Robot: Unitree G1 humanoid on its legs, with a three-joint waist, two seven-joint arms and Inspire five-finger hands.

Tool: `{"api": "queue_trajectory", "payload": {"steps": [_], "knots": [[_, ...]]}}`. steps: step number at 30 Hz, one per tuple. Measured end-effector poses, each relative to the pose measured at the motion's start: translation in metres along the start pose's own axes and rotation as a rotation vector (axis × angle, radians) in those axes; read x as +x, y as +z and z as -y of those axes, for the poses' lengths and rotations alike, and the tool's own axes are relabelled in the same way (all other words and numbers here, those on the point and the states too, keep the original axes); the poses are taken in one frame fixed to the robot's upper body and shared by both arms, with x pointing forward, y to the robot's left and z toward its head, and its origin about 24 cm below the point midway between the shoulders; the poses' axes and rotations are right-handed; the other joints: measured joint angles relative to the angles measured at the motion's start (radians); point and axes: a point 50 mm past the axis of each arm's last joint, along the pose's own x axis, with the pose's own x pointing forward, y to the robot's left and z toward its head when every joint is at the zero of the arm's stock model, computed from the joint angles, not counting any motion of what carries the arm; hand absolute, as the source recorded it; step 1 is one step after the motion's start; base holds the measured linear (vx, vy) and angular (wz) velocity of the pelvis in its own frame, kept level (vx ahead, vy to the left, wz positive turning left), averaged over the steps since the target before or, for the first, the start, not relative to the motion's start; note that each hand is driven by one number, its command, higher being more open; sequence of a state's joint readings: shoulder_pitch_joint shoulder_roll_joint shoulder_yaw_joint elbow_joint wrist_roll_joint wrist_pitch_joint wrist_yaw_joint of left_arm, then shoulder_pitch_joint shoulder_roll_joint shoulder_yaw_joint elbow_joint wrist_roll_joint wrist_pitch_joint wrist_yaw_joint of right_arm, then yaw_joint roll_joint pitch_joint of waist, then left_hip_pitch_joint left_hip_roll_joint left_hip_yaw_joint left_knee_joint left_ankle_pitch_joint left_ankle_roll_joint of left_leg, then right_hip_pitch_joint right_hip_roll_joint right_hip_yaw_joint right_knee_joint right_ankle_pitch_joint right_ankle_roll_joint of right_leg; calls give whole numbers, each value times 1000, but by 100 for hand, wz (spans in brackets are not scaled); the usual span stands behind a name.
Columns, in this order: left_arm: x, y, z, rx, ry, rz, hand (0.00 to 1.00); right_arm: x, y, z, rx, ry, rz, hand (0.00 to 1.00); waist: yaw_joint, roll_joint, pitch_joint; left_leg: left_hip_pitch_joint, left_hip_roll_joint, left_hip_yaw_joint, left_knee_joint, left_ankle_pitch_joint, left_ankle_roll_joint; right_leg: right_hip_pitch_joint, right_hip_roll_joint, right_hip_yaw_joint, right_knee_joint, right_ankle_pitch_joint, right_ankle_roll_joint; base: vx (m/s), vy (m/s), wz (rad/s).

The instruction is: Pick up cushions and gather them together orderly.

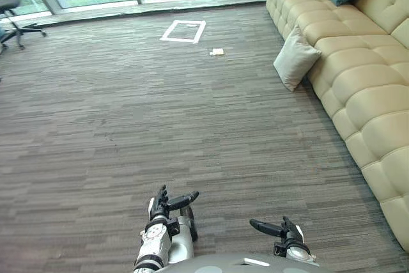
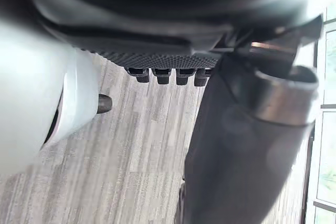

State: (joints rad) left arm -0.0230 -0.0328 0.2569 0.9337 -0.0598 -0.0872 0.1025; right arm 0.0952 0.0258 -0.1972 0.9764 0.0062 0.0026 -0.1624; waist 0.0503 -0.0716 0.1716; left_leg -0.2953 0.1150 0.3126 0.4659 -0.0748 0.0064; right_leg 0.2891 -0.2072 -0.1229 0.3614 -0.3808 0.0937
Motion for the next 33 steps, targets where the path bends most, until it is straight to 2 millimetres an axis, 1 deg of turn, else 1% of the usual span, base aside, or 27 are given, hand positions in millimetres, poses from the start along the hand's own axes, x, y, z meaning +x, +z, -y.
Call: {"api": "queue_trajectory", "payload": {"steps": [2,3,4,5,6,7,8,9,10,11,12,13,14,15,16,17,19,20,22,23,24,25,26,27,30,31,33], "knots": [[3,3,-4,15,7,-5,100,-1,0,-6,14,15,-2,100,-1,-35,3,34,-42,19,27,-68,13,-99,-58,54,248,59,20,563,310,-2],[4,2,-5,31,14,-25,100,-1,2,-7,13,22,6,100,-3,-47,4,83,-71,26,16,-108,24,-208,-89,102,492,199,12,602,306,6],[5,-2,-7,44,24,-56,100,-1,6,-7,14,29,24,100,-7,-44,11,153,-93,27,-11,-139,29,-290,-110,109,669,218,20,719,326,6],[4,-3,-7,45,26,-61,100,0,6,-6,13,30,27,100,-7,-45,10,170,-96,27,-18,-144,29,-301,-112,107,693,217,19,604,236,-6],[3,-8,-8,48,31,-80,100,0,11,-1,8,23,49,100,-11,-23,20,257,-104,29,-69,-156,30,-362,-113,82,772,212,12,584,186,-14],[3,-10,-8,49,32,-86,100,1,13,1,6,18,63,100,-12,-10,22,311,-105,29,-109,-159,28,-405,-108,53,793,203,-3,566,142,-15],[0,-17,-11,57,36,-103,100,1,20,5,12,8,96,100,-24,7,20,404,-104,25,-199,-159,27,-512,-90,-21,785,170,-23,552,116,-6],[-1,-19,-11,66,35,-106,100,1,22,5,17,7,105,100,-28,10,21,425,-104,23,-218,-159,26,-541,-83,-41,769,158,-28,543,48,7],[-1,-20,-12,74,32,-112,100,1,26,5,20,6,121,100,-32,14,26,467,-102,21,-250,-159,26,-578,-70,-80,712,137,-55,536,-23,22],[-2,-24,-10,84,24,-127,100,2,31,6,18,3,136,100,-49,15,30,533,-96,21,-294,-159,26,-626,-48,-151,545,122,-82,537,-51,24],[-2,-25,-10,85,22,-131,100,2,32,6,18,3,138,100,-53,15,30,553,-93,21,-307,-159,25,-638,-37,-171,481,126,-84,537,-92,30],[-3,-27,-7,98,11,-136,100,2,35,5,20,5,145,100,-58,14,32,594,-86,18,-339,-166,16,-660,-10,-194,313,152,-80,542,-150,36],[-4,-28,-4,108,-2,-141,100,2,36,5,23,8,149,100,-61,14,34,635,-78,-1,-361,-187,-17,-669,14,-184,200,264,-102,815,-275,53],[-4,-30,0,105,-14,-150,100,3,39,6,21,5,154,100,-63,24,39,666,-61,-25,-373,-198,-32,-650,35,-188,219,300,-161,598,-227,39],[-4,-30,3,105,-23,-151,100,4,42,7,14,2,159,100,-55,32,39,666,-57,-25,-373,-192,-30,-655,36,-190,239,280,-157,493,-198,26],[-5,-30,9,104,-49,-142,100,5,45,8,0,-2,168,100,-55,39,46,668,-55,-31,-361,-162,-38,-659,26,-187,291,221,-167,433,-202,15],[-7,-33,17,106,-69,-149,100,5,45,11,23,-14,163,100,-64,60,41,666,-32,-54,-267,-126,-82,-625,18,-201,354,118,-183,604,-283,19],[-7,-33,18,104,-72,-150,100,5,45,12,22,-15,159,100,-68,67,40,639,-12,-78,-183,-122,-100,-603,29,-208,344,102,-179,522,-262,25],[-6,-28,19,92,-75,-128,100,5,40,11,12,-11,141,100,-76,90,46,403,72,-200,379,-30,-270,-471,82,-246,252,79,-173,530,-247,17],[-6,-27,18,88,-74,-126,100,5,40,11,11,-11,140,100,-75,90,46,386,77,-201,412,-30,-270,-460,88,-245,245,78,-173,470,-136,-18],[-5,-24,13,55,-53,-109,100,5,37,11,-9,-7,129,100,-73,97,48,292,103,-188,608,-33,-264,-387,115,-243,192,74,-179,462,-70,-39],[-4,-20,8,25,-26,-91,100,5,34,9,-17,-4,115,100,-69,88,52,206,112,-149,678,-52,-230,-297,136,-229,124,67,-189,382,-36,-41],[-4,-19,7,20,-22,-88,100,5,33,9,-18,-3,110,100,-66,87,52,185,112,-141,674,-61,-212,-274,140,-226,105,67,-188,356,-13,-40],[-3,-14,6,12,-18,-60,100,5,28,8,-22,1,93,100,-53,79,51,128,112,-104,616,-94,-154,-223,144,-215,59,68,-185,347,6,-29],[-3,-8,8,2,-20,-20,100,5,26,7,-40,7,82,100,-40,74,53,59,96,-49,374,-135,-83,-145,143,-181,-12,78,-152,326,41,-40],[-3,-6,9,2,-27,-11,100,5,24,7,-42,8,75,100,-31,71,54,45,75,-48,192,-136,-79,-108,138,-152,-42,72,-136,459,132,-64],[-2,-2,11,1,-31,2,100,5,22,6,-44,2,67,100,-20,66,57,23,51,-89,-19,-117,-83,-68,129,-102,-68,55,-109,540,211,-72]]}}
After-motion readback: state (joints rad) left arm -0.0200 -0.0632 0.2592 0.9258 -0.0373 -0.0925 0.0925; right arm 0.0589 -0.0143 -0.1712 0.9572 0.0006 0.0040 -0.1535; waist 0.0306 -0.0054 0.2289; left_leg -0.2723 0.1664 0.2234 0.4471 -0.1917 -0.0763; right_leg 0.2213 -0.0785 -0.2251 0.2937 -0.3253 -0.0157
